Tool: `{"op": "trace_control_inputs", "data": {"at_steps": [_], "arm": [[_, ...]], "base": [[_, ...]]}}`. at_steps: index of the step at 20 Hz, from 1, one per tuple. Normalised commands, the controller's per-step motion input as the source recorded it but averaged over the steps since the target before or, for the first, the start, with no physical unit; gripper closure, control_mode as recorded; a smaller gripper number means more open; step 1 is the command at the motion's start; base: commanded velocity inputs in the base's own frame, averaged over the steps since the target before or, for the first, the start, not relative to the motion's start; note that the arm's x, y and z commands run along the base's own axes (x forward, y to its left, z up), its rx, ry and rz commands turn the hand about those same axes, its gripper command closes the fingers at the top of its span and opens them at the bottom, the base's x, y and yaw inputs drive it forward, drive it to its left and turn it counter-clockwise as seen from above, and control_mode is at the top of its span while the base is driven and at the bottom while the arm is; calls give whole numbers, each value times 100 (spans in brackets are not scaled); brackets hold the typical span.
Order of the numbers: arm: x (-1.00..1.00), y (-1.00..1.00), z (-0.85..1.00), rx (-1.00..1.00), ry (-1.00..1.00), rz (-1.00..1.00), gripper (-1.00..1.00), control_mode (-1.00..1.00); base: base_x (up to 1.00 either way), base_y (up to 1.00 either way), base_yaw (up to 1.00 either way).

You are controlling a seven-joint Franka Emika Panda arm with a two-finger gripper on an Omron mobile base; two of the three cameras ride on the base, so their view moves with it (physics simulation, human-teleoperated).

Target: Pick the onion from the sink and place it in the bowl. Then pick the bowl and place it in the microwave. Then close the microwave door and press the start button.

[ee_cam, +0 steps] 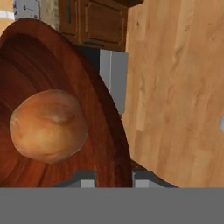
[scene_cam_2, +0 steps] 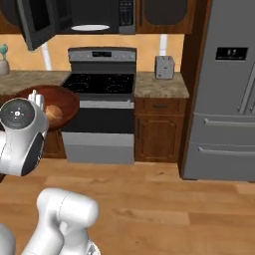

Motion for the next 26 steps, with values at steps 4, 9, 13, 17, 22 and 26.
{"op": "trace_control_inputs", "data": {"at_steps": [4,9,13,17,22,26], "arm": [[0,0,0,0,0,0,100,100],[0,0,0,0,0,0,100,100],[0,0,0,0,0,0,100,100],[0,0,0,0,0,0,100,100],[0,0,0,0,0,0,100,100],[0,0,0,0,0,0,100,100]], "base": [[100,-12,3],[100,0,10],[100,0,9],[100,28,16],[96,39,17],[50,57,15]]}}
